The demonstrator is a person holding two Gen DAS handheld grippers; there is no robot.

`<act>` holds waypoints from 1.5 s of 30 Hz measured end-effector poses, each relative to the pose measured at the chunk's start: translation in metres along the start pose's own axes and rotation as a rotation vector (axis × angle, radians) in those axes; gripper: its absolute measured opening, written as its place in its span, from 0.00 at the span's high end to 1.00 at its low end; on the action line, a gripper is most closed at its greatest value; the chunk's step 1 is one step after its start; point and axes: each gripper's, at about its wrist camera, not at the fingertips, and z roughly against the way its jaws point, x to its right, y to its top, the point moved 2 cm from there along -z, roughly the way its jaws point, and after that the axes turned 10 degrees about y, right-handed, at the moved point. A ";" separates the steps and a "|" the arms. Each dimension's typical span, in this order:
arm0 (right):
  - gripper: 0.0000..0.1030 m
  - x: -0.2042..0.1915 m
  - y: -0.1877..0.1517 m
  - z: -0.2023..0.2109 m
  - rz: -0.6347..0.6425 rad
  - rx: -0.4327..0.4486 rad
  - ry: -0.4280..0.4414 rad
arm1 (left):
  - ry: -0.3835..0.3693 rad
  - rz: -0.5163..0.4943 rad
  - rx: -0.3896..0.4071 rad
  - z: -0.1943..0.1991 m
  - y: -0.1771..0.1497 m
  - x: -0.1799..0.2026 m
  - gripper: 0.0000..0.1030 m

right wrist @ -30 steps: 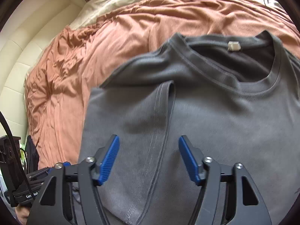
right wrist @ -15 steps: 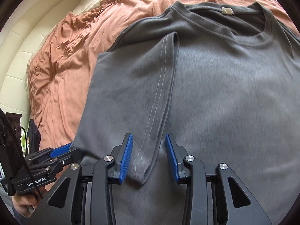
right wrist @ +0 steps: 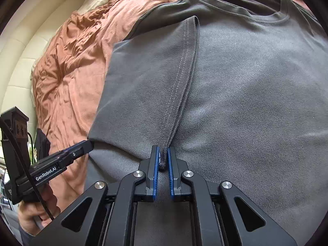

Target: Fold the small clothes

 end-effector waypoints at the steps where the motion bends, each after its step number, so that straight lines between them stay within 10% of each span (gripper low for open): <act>1: 0.95 -0.001 -0.001 0.001 0.004 -0.004 0.006 | 0.001 -0.001 0.004 0.003 0.000 -0.001 0.81; 19: 0.94 -0.002 -0.004 0.022 0.058 0.060 0.001 | -0.116 0.016 0.087 0.015 0.025 0.035 0.80; 37: 0.94 -0.006 -0.006 0.024 0.089 0.045 -0.047 | -0.074 0.085 0.043 0.020 0.002 0.025 0.81; 39: 0.94 -0.010 -0.011 0.038 0.114 0.065 -0.068 | -0.072 0.099 0.063 0.033 -0.004 0.022 0.75; 43: 0.94 -0.015 -0.029 0.068 0.159 0.105 -0.148 | -0.046 0.128 0.108 0.061 -0.018 0.022 0.32; 45: 0.94 -0.018 -0.040 0.081 0.167 0.126 -0.186 | -0.047 0.110 0.141 0.077 -0.026 0.027 0.29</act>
